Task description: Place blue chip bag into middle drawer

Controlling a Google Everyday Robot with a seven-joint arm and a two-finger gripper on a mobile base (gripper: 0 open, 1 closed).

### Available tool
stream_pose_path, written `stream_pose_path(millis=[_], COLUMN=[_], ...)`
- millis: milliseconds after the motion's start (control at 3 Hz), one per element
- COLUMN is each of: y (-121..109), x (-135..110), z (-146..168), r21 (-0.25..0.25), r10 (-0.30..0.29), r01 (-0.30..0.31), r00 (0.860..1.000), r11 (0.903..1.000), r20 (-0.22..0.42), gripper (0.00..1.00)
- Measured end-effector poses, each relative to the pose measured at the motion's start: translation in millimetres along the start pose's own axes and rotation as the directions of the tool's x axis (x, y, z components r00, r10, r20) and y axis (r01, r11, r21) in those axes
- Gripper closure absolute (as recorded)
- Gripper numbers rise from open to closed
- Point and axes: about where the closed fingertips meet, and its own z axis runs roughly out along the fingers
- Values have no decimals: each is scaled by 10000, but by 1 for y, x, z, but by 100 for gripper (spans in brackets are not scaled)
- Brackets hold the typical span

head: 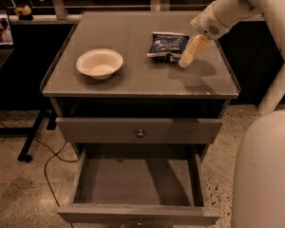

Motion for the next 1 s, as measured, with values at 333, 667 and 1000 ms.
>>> stream_pose_path(millis=[333,667,1000], y=[-6,-8,-2], x=[-17,-28,-21], z=[12,27,46], r21=[-47,-263,-802], r10=[-362,-443,-130], r01=[363,460,174], r00=[9988,9971,9984], r11=[9993,9986,9966], r20=[325,614,557], gripper=[0,0,0])
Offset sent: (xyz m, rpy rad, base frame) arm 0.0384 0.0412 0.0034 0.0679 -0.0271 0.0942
